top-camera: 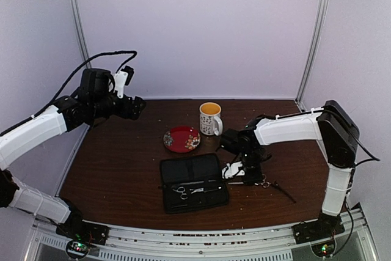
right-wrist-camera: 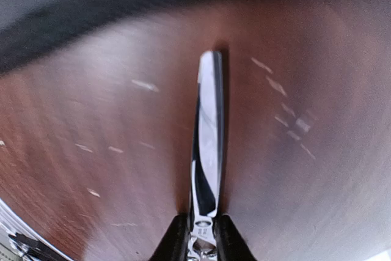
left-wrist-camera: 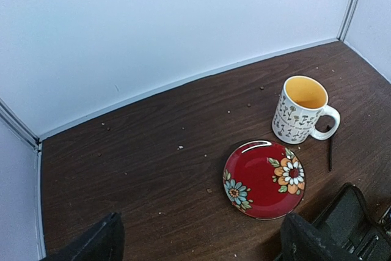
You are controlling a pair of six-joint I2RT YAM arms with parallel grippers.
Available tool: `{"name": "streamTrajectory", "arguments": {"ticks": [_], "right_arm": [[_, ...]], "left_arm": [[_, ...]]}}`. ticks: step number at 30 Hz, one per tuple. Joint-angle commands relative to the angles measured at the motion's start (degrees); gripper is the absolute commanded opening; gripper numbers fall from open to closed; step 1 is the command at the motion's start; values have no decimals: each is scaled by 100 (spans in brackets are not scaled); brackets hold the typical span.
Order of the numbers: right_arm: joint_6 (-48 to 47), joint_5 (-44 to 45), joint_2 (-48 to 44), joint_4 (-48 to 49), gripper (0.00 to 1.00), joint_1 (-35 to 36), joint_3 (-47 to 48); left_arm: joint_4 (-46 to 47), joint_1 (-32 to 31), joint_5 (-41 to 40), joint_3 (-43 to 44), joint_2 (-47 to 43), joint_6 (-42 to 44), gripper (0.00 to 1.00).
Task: Sort the hair-cutting tools
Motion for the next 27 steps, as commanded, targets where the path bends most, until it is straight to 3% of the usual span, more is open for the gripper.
{"name": "streamTrajectory", "arguments": {"ticks": [1, 5, 13, 22, 27], "right_arm": [[-62, 93, -146, 327, 21, 222, -199], [-93, 18, -348, 396, 33, 228, -177], [-172, -896, -394, 418, 44, 228, 85], [74, -1088, 354, 188, 40, 218, 430], [149, -1039, 454, 272, 26, 220, 416]], "left_arm": [[89, -8, 85, 202, 50, 78, 91], [88, -7, 143, 204, 59, 73, 91], [79, -8, 191, 211, 55, 71, 91], [79, -7, 166, 215, -6, 79, 91], [82, -7, 185, 205, -39, 77, 91]]}}
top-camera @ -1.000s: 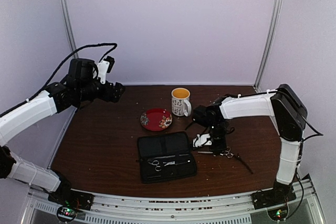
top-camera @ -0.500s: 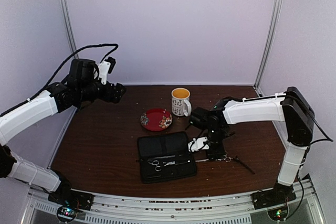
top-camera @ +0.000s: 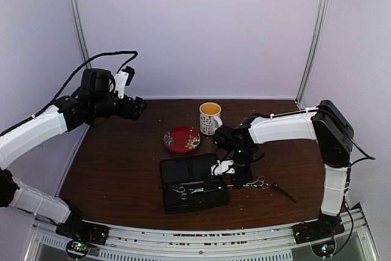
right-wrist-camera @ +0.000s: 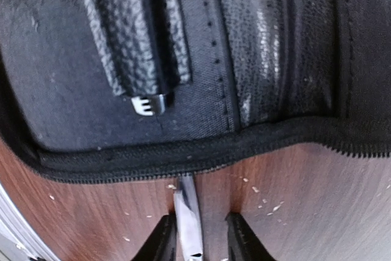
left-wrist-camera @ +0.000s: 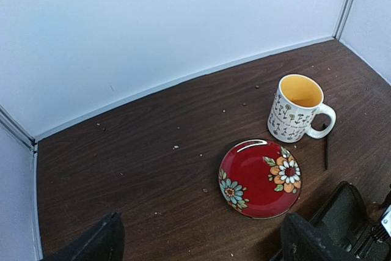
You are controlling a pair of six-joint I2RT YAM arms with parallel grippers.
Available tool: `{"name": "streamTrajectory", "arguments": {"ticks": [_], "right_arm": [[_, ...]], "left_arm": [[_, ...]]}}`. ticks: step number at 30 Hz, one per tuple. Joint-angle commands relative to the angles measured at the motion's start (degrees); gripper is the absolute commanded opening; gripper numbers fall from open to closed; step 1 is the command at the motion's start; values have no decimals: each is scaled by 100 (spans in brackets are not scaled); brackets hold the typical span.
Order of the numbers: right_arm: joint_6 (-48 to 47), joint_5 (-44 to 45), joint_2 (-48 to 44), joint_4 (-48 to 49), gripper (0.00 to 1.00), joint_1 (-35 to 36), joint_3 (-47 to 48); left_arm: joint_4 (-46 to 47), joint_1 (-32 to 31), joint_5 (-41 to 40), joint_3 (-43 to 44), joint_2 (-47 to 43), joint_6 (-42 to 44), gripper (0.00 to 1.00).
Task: Sort the hair-cutting tools
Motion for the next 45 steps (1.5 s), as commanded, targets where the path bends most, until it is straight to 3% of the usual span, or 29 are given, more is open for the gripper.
{"name": "streamTrajectory", "arguments": {"ticks": [1, 6, 12, 15, 39, 45], "right_arm": [[123, -13, 206, 12, 22, -23, 0], [267, 83, 147, 178, 15, -32, 23], [344, 62, -278, 88, 38, -149, -75], [354, 91, -446, -3, 41, -296, -189], [296, 923, -569, 448, 39, -504, -1123], [369, 1033, -637, 702, 29, -487, -1349]], "left_arm": [[80, -7, 66, 202, -78, 80, 91], [79, -7, 85, 205, -99, 79, 91], [79, -8, 76, 203, -129, 98, 91], [79, -7, 89, 202, -143, 99, 91], [79, -8, 177, 203, -83, 84, 91], [79, -8, 182, 197, -68, 84, 91]]}}
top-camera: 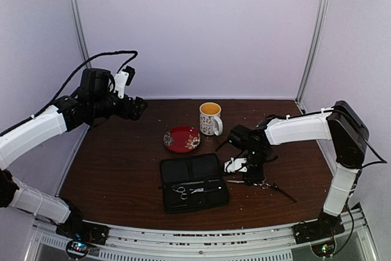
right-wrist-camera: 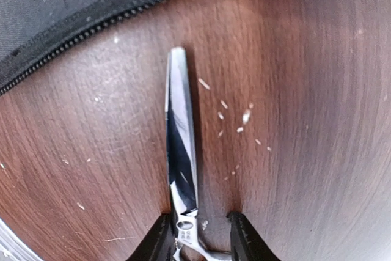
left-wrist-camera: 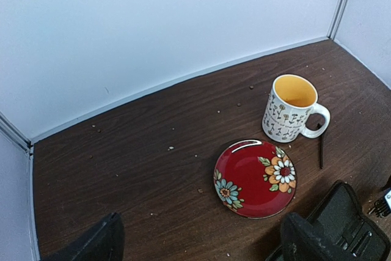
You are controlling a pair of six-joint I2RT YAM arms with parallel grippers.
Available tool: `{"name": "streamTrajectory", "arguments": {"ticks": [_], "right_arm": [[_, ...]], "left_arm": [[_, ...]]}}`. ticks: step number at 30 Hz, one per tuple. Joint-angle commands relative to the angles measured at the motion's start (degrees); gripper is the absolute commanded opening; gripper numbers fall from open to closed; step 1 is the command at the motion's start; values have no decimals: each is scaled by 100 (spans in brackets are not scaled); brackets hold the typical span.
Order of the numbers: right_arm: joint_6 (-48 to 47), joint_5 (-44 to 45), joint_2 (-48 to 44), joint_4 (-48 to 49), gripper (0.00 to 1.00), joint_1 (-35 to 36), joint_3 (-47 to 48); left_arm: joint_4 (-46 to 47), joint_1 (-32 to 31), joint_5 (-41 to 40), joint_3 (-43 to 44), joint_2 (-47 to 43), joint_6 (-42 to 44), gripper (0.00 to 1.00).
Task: Sort the hair-cutting tools
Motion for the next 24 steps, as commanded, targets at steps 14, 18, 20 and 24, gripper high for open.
{"name": "streamTrajectory", "arguments": {"ticks": [14, 18, 20, 24], "right_arm": [[-46, 458, -327, -281, 0, 14, 278], [-80, 449, -446, -471, 0, 26, 587], [-93, 443, -512, -599, 0, 45, 732], [-258, 568, -666, -956, 0, 261, 1024]], "left_arm": [[-2, -7, -358, 225, 185, 254, 92], [-392, -42, -549, 456, 396, 88, 92], [-665, -238, -639, 631, 536, 16, 91], [-1384, -736, -893, 1074, 890, -212, 88]]}}
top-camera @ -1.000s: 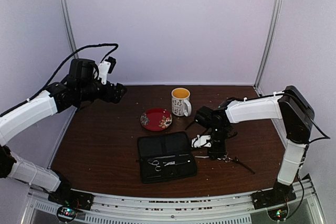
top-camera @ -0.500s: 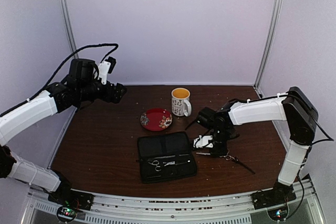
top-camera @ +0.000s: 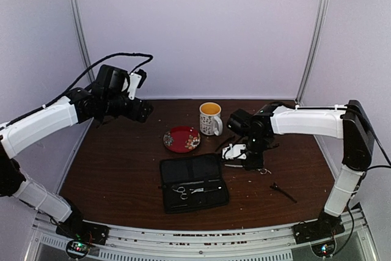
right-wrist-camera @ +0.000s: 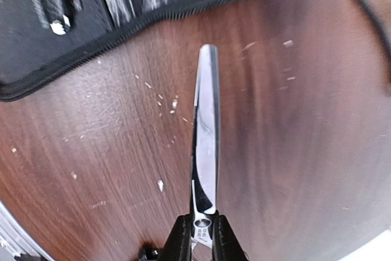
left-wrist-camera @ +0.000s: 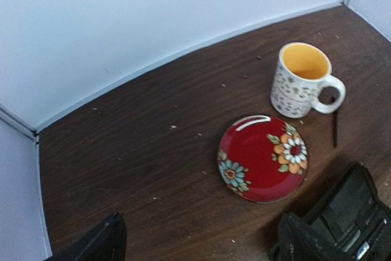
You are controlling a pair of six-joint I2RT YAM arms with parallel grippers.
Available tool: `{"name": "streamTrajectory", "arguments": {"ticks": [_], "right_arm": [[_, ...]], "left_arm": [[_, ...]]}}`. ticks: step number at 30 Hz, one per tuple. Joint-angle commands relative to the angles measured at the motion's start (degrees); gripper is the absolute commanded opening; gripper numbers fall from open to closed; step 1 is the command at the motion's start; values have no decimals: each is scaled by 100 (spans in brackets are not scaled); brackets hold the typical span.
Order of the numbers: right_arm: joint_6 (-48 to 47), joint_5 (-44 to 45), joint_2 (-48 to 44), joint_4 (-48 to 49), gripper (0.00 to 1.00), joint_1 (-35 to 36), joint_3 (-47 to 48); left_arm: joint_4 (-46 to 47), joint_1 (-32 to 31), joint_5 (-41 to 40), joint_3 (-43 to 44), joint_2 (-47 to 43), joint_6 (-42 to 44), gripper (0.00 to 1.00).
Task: Sort the hair-cutting tools
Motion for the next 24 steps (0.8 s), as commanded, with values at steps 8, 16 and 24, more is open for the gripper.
{"name": "streamTrajectory", "arguments": {"ticks": [8, 16, 24], "right_arm": [[-485, 656, -239, -972, 0, 849, 629], [-450, 778, 300, -1248, 0, 1395, 711], [-408, 773, 764, -1250, 0, 1640, 1036]], "left_arm": [[-282, -511, 1377, -1051, -104, -1755, 71], [-54, -1178, 1624, -2121, -109, -2331, 64], [185, -1269, 1958, -2713, -67, -2583, 50]]}}
